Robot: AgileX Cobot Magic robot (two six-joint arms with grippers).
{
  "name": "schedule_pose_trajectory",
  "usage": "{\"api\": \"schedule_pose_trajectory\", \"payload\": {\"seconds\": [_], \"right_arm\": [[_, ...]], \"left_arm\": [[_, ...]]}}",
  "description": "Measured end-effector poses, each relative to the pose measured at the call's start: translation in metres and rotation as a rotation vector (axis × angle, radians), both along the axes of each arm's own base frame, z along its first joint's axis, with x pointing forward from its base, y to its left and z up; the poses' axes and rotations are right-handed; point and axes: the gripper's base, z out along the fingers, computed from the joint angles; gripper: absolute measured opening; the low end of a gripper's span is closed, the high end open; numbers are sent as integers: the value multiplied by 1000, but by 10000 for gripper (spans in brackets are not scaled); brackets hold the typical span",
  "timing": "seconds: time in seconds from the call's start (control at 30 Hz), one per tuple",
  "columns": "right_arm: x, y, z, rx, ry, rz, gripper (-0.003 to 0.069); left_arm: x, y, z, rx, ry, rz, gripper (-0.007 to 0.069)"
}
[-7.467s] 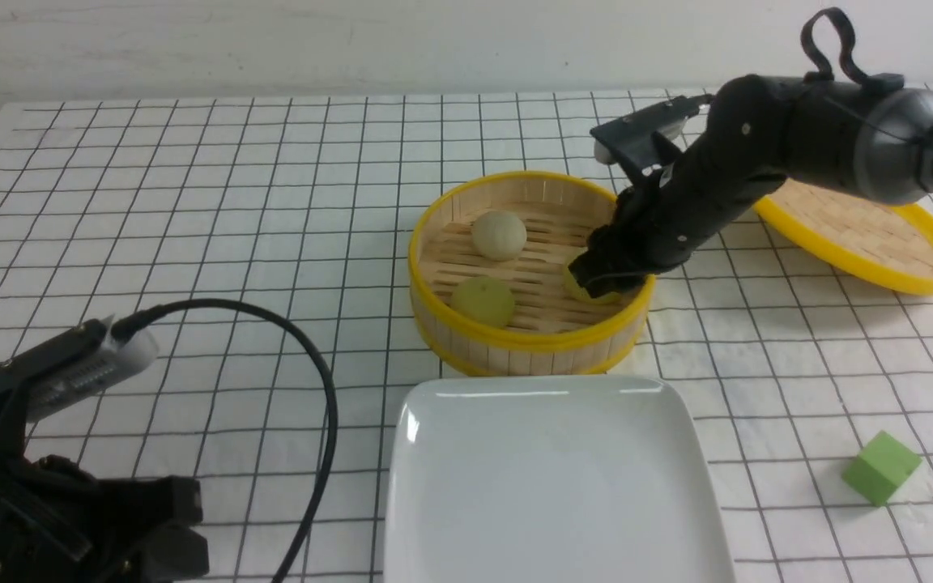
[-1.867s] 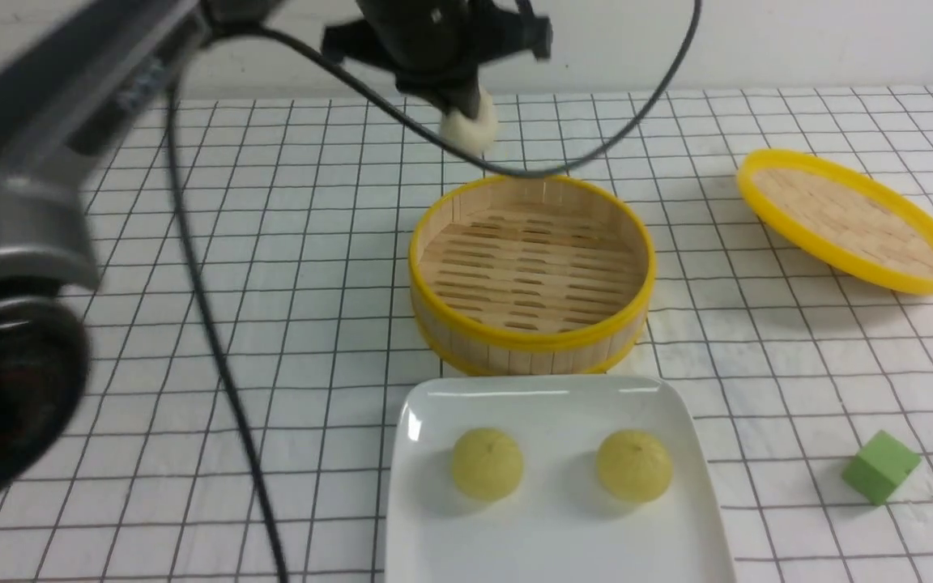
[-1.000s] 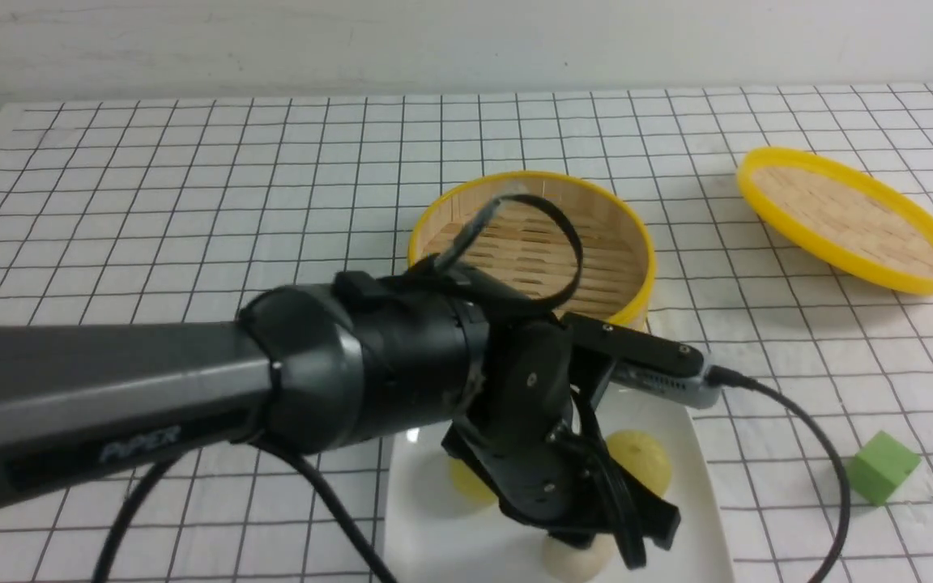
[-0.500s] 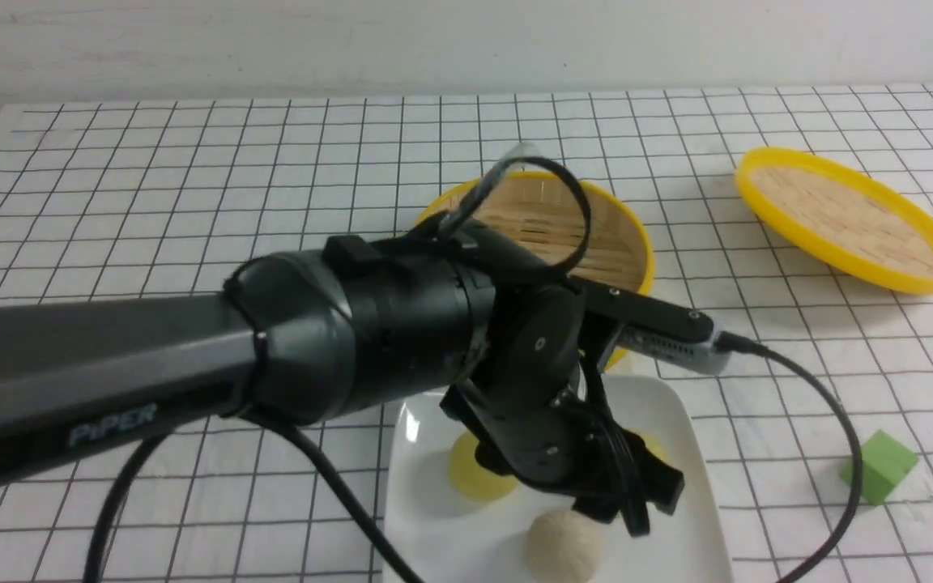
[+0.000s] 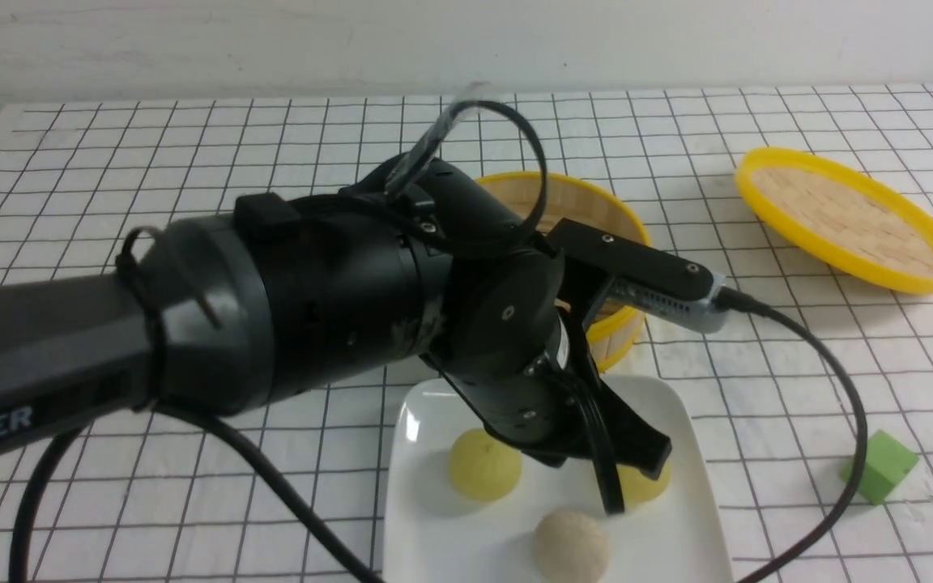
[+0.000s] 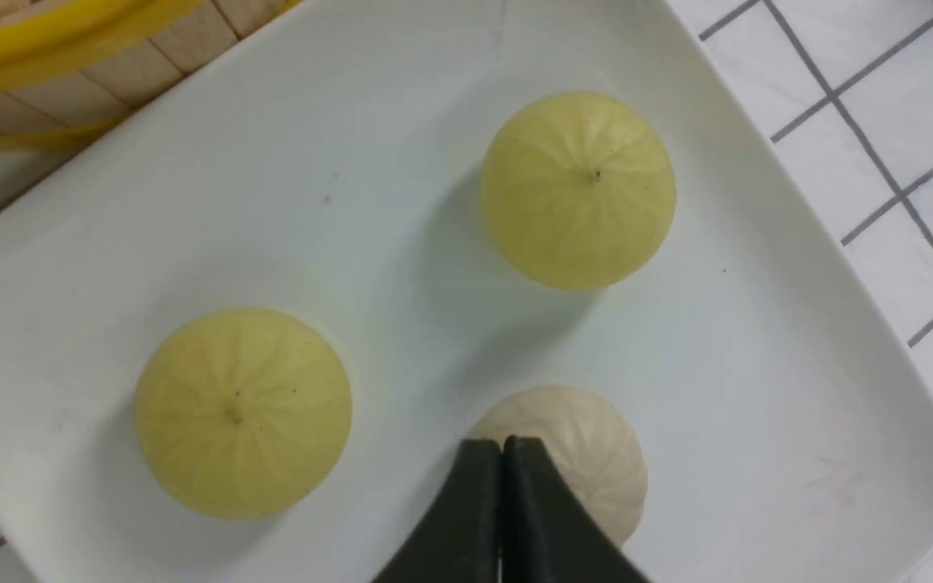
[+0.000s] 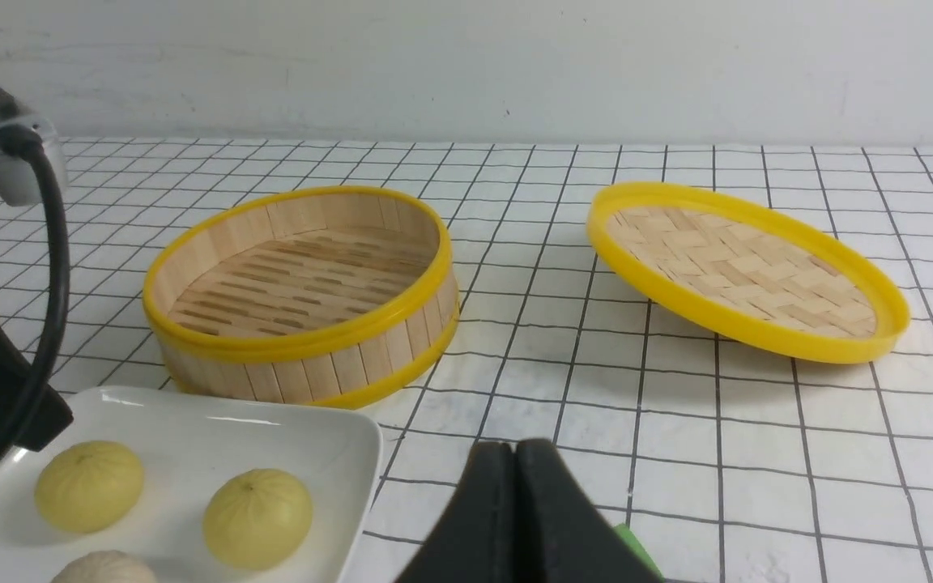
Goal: Put the steamed buns into the plate on the white-black tablecloth.
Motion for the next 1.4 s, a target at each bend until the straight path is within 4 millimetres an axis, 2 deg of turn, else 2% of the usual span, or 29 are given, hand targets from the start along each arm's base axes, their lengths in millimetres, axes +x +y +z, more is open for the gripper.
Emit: {"api": "schedule_pose_trajectory", "payload": {"seconds": [0.63, 0.8, 0.83, 0.9, 0.97, 1.1, 1.13, 1.27, 1.4], "right_arm": [[2, 0, -3, -7, -4, -4, 0], [12, 0, -27, -32, -3, -46, 1], [16, 0, -39, -39, 14, -65, 1], [19, 0, -51, -50, 40, -83, 3], [24, -1, -75, -71, 112, -122, 4], [26, -4, -104, -90, 200, -185, 6], [27, -4, -105, -91, 203, -185, 6], [28, -7, -104, -84, 166, -241, 11], [29, -9, -104, -81, 165, -270, 12]], "left_arm": [[1, 1, 0, 9, -9, -4, 6], [1, 1, 0, 8, -11, -4, 9], [1, 1, 0, 10, -10, -3, 9], [0, 1, 1, 11, -9, -3, 9], [-3, 6, 10, 2, -18, -2, 9], [-12, 20, 44, -61, -93, -6, 11], [-13, 22, 48, -68, -106, -8, 11], [-29, 52, 97, -133, -254, -4, 11], [-46, 82, 128, -161, -334, 16, 13]]}}
